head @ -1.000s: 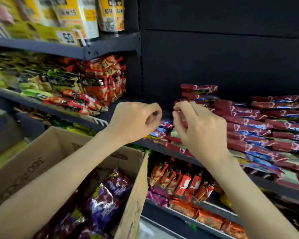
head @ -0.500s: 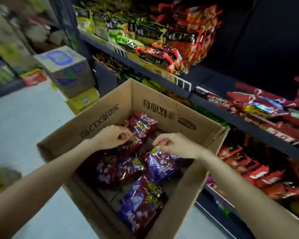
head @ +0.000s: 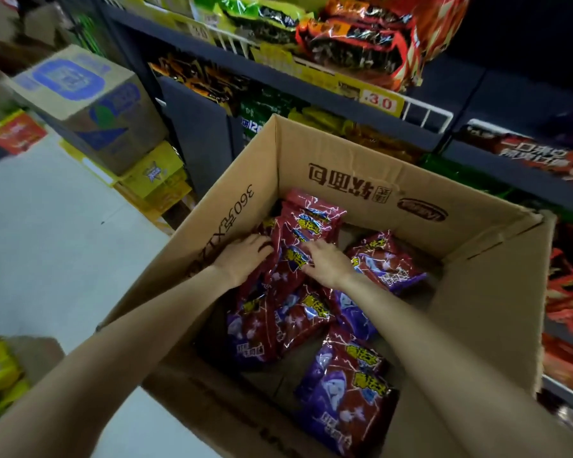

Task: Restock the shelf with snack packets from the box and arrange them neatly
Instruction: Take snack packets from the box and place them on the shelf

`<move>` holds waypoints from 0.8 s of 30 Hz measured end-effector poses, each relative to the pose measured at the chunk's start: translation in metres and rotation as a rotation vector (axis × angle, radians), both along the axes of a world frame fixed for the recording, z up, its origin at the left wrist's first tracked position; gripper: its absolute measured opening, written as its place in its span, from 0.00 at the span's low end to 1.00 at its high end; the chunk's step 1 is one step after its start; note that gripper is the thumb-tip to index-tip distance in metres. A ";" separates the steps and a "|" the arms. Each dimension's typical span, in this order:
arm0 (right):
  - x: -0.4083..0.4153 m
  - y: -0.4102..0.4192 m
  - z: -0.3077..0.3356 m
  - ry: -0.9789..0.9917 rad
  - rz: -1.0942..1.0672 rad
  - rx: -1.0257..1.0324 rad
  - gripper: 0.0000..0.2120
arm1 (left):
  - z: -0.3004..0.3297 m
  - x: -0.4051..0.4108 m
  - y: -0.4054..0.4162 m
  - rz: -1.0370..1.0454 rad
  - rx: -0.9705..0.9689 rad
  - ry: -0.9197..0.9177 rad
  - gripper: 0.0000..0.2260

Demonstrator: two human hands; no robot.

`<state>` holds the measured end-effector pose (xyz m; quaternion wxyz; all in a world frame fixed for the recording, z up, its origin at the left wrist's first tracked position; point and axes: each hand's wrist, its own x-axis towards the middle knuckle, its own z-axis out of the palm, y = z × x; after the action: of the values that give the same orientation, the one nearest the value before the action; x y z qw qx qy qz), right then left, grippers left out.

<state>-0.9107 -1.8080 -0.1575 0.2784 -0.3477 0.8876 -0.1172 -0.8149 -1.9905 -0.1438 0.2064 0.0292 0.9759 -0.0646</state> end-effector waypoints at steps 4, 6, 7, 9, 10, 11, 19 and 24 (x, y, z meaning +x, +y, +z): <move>0.004 -0.013 -0.018 -0.075 -0.107 -0.005 0.31 | -0.009 -0.015 -0.011 -0.080 0.025 0.055 0.20; 0.003 -0.019 -0.022 -0.070 -0.193 -0.030 0.31 | -0.010 -0.019 -0.015 -0.147 0.008 0.033 0.20; 0.003 -0.022 -0.024 -0.063 -0.235 -0.041 0.32 | -0.010 -0.021 -0.017 -0.176 -0.001 0.010 0.21; 0.003 -0.028 -0.026 -0.060 -0.271 -0.044 0.33 | -0.008 -0.023 -0.021 -0.218 -0.015 -0.011 0.22; 0.004 -0.031 -0.026 -0.058 -0.261 -0.030 0.34 | -0.007 -0.024 -0.022 -0.233 -0.018 -0.007 0.22; 0.004 -0.033 -0.026 -0.049 -0.245 -0.009 0.33 | -0.006 -0.024 -0.023 -0.242 -0.020 0.002 0.22; 0.002 -0.012 -0.002 -0.060 -0.281 -0.063 0.20 | 0.011 -0.023 -0.021 -0.281 0.083 0.133 0.19; -0.005 0.044 0.054 -0.145 -0.271 -0.058 0.15 | 0.041 -0.012 -0.008 -0.143 0.436 0.195 0.12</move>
<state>-0.9160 -1.7642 -0.1034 0.3133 -0.2231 0.9002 -0.2040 -0.8274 -1.9990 -0.1028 0.0951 0.1358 0.9775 0.1303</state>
